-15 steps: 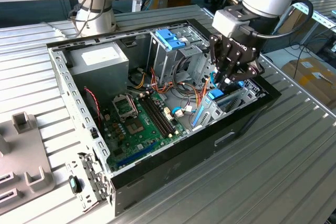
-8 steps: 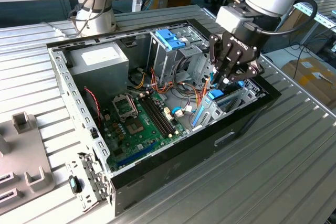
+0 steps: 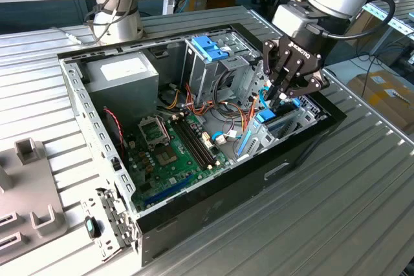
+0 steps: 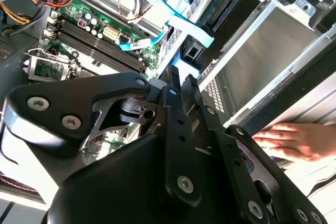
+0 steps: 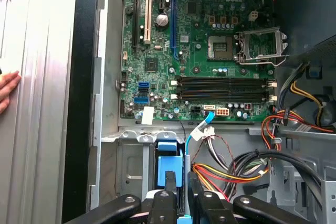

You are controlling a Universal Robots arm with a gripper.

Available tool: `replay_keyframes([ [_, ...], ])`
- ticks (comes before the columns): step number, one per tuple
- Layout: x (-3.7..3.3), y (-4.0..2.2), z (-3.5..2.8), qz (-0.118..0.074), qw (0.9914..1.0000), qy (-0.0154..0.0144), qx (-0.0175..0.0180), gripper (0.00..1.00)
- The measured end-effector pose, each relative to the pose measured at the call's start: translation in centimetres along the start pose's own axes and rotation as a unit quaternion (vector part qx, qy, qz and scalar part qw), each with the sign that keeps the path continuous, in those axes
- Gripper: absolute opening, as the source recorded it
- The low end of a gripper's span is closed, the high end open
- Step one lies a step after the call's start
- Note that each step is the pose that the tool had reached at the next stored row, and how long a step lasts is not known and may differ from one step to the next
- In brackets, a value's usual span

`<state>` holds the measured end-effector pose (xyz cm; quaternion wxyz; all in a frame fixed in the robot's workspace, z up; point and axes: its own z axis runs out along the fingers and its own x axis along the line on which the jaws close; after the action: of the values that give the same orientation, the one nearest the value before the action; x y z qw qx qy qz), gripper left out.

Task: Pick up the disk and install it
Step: 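Insert the first disk wire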

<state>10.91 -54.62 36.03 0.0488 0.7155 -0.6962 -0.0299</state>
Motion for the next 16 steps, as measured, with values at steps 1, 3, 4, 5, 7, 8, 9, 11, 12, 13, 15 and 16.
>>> replay_keyframes([
  [1, -0.01, -0.01, 0.01, 0.000, 1.00000, -0.0005, 0.0011, 0.24],
  [3, 0.00, -0.01, 0.05, 0.000, 0.99993, -0.0040, 0.0110, 0.24],
  [4, 0.00, -0.01, 0.06, 0.000, 0.99985, -0.0071, 0.0161, 0.24],
  [5, 0.00, -0.01, 0.07, -0.001, 0.99980, -0.0097, 0.0176, 0.24],
  [7, -0.01, -0.01, 0.06, -0.001, 0.99977, -0.0117, 0.0180, 0.24],
  [8, 0.00, -0.01, 0.05, -0.001, 0.99975, -0.0134, 0.0181, 0.24],
  [9, 0.00, 0.00, 0.06, -0.001, 0.99968, -0.0171, 0.0187, 0.24],
  [11, -0.01, 0.00, 0.05, -0.002, 0.99951, -0.0238, 0.0201, 0.24],
  [12, -0.01, 0.00, 0.05, -0.002, 0.99950, -0.0243, 0.0201, 0.24],
  [13, -0.01, 0.00, 0.06, -0.002, 0.99950, -0.0244, 0.0202, 0.24],
  [15, -0.01, 0.00, 0.06, -0.002, 0.99949, -0.0245, 0.0202, 0.24],
  [16, -0.01, 0.00, 0.06, -0.002, 0.99949, -0.0246, 0.0202, 0.24],
])
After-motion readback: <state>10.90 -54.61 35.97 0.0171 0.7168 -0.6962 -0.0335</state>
